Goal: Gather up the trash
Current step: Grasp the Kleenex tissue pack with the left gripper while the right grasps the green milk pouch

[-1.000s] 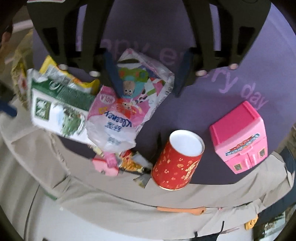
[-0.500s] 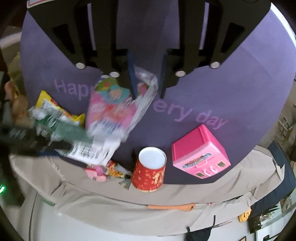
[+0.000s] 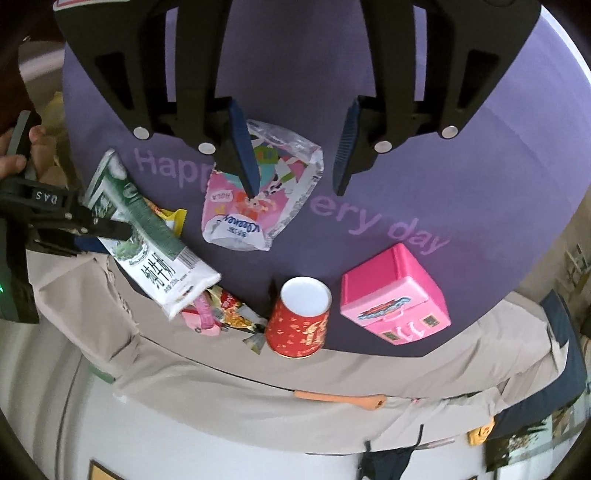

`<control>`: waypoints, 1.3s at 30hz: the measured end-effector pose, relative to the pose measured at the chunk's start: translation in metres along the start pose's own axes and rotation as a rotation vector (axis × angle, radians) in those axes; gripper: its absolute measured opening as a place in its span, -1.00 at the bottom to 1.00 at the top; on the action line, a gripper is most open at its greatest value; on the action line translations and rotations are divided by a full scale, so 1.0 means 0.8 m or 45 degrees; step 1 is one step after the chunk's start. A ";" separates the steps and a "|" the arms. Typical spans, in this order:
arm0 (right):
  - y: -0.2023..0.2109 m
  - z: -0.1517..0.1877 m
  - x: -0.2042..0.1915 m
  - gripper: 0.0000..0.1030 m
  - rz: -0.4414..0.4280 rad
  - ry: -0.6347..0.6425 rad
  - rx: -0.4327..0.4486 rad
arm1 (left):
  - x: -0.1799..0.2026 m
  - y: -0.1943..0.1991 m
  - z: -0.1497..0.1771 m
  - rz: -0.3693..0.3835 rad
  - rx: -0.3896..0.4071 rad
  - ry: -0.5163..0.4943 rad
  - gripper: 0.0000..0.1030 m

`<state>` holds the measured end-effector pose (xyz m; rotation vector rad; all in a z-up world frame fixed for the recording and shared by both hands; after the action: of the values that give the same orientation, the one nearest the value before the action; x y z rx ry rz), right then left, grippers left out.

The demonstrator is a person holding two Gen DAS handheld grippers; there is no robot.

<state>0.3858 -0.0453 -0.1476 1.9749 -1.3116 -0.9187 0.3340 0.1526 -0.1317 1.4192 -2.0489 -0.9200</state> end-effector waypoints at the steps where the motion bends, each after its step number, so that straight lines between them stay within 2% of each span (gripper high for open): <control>1: 0.003 -0.002 -0.001 -0.46 0.001 0.000 0.005 | -0.002 0.001 0.001 0.005 0.000 0.008 -0.22; 2: 0.010 -0.006 -0.003 -0.51 0.003 0.005 0.020 | -0.003 0.001 0.002 0.009 0.000 0.013 -0.19; 4: 0.021 -0.011 -0.006 -0.73 -0.012 0.013 0.042 | -0.003 0.001 0.005 0.024 -0.007 0.018 -0.12; 10: 0.063 -0.025 -0.014 -0.82 -0.041 0.006 0.120 | 0.012 -0.007 0.008 0.019 -0.046 0.013 -0.10; 15: 0.061 -0.014 -0.006 -0.81 -0.037 0.001 0.092 | 0.023 -0.024 0.015 -0.059 -0.122 0.013 -0.10; 17: 0.055 -0.007 0.000 -0.77 -0.014 -0.009 0.078 | 0.024 -0.030 0.017 -0.074 -0.141 0.021 -0.10; 18: 0.052 -0.005 0.001 -0.53 0.010 0.004 0.084 | 0.024 -0.033 0.018 -0.077 -0.146 0.032 -0.10; 19: 0.051 -0.003 -0.001 -0.07 0.018 0.020 0.091 | 0.023 -0.033 0.017 -0.075 -0.143 0.043 -0.10; 20: 0.049 -0.002 -0.004 0.10 0.014 0.030 0.098 | 0.022 -0.032 0.017 -0.071 -0.138 0.051 -0.10; 21: 0.046 -0.003 -0.008 0.14 -0.001 0.035 0.112 | 0.019 -0.029 0.015 -0.061 -0.127 0.067 -0.10; 23: 0.033 -0.006 -0.014 0.14 -0.019 0.043 0.102 | 0.016 -0.023 0.011 -0.040 -0.100 0.087 -0.10; 26: 0.006 -0.007 -0.019 0.14 0.018 0.055 0.058 | 0.007 -0.010 0.008 -0.038 -0.051 0.087 -0.10; 29: -0.026 -0.002 -0.028 0.14 0.109 0.127 -0.008 | -0.002 -0.004 0.010 -0.048 -0.034 0.075 -0.08; 31: -0.033 0.000 -0.030 0.10 0.158 0.166 -0.005 | -0.006 -0.002 0.013 -0.037 -0.026 0.062 -0.02; 36: 0.007 -0.015 -0.022 0.03 0.116 0.084 0.093 | 0.007 -0.001 0.018 0.043 -0.022 -0.008 0.02; 39: 0.047 -0.025 -0.014 0.03 0.085 0.045 0.157 | 0.013 -0.006 0.017 0.006 -0.043 -0.020 0.02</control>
<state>0.3791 -0.0456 -0.1044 2.0170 -1.4358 -0.7850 0.3234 0.1451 -0.1441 1.3927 -2.0378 -0.9623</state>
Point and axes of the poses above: each gripper's, at about its wrist camera, not at the fingertips, and y roughly against the way its jaws point, x to its right, z to its underside, the point moved 8 cm from there along -y, roughly the way its jaws point, and after that the axes turned 11 degrees about -y, right-handed, at the moved point
